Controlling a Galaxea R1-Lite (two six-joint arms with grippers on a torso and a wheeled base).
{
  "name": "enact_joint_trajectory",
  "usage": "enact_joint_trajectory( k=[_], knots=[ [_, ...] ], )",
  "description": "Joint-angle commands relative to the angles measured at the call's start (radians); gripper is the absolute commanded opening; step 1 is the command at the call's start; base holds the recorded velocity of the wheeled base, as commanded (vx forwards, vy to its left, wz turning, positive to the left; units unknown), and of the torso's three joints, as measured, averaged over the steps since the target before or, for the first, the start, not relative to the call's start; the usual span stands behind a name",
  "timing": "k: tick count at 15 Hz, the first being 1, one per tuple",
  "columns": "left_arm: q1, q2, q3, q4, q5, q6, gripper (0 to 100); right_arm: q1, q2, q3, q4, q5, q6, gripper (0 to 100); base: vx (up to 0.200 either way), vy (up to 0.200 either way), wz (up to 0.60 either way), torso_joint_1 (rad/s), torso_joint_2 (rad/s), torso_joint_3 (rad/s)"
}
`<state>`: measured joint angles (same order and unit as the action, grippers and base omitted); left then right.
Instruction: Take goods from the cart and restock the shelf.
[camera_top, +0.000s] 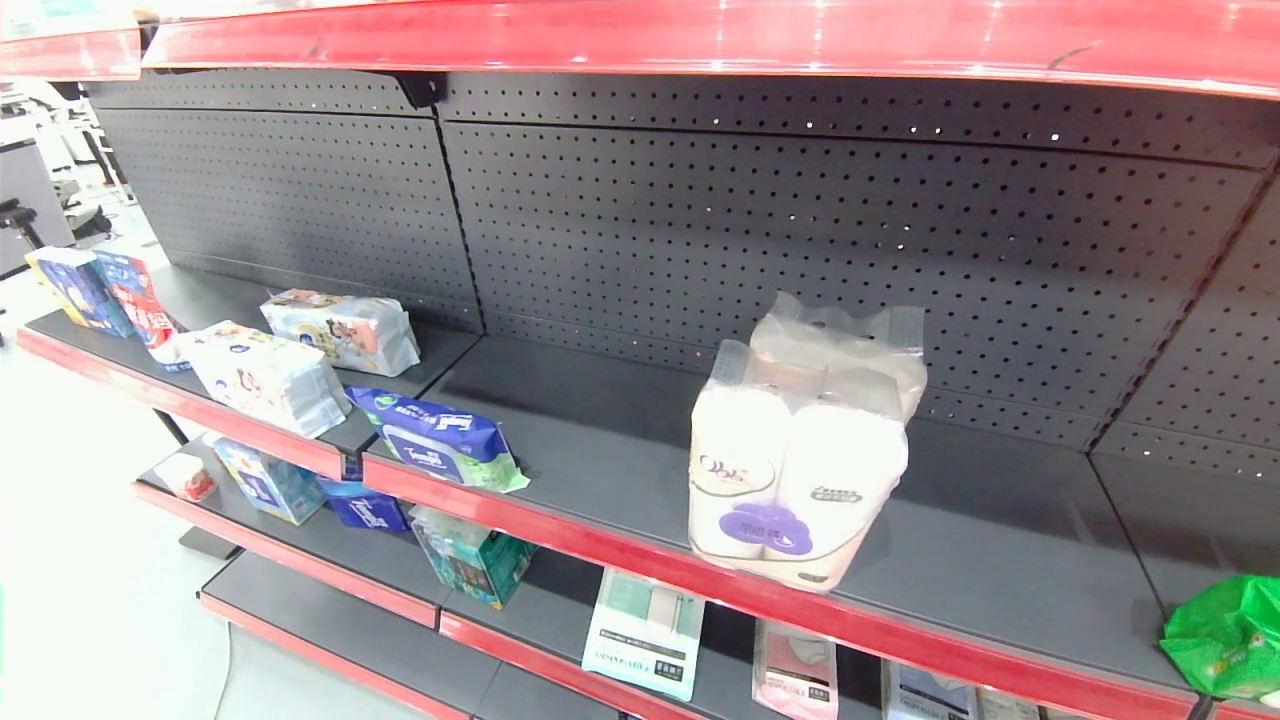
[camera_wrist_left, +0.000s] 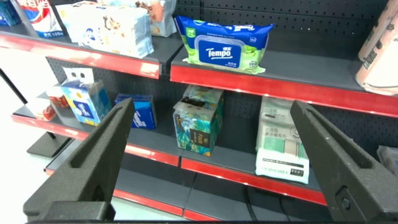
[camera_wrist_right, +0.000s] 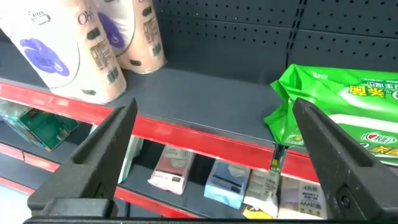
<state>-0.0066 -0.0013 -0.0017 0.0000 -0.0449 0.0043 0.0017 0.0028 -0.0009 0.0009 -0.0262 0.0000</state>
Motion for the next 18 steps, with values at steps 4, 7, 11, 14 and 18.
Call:
enact_joint_trajectory(
  k=[4,7,11,14,18],
  knots=[
    [0.0,0.001,0.0,0.0,0.0,0.0,100,0.0,-0.003,-0.001,-0.001,0.0,-0.002,100,0.0,0.0,0.0,0.0,0.0,0.0],
    [0.0,0.001,0.0,0.0,0.0,0.0,100,0.001,-0.003,-0.001,0.001,0.0,-0.002,100,0.0,0.0,-0.2,0.002,0.0,0.001],
    [0.0,0.001,0.0,0.0,-0.001,0.0,100,0.001,-0.003,-0.001,0.001,0.002,-0.002,100,0.0,0.0,-0.6,0.004,0.0,0.001],
    [0.0,0.001,0.0,0.0,-0.001,0.002,100,0.001,-0.003,0.001,0.001,0.0,-0.002,100,0.0,0.0,-0.6,0.002,0.0,0.001],
    [0.0,0.001,0.0,0.0,-0.003,0.002,100,0.001,-0.003,-0.001,0.001,0.002,-0.002,100,0.0,0.0,-0.6,0.004,0.0,0.004]
  ],
)
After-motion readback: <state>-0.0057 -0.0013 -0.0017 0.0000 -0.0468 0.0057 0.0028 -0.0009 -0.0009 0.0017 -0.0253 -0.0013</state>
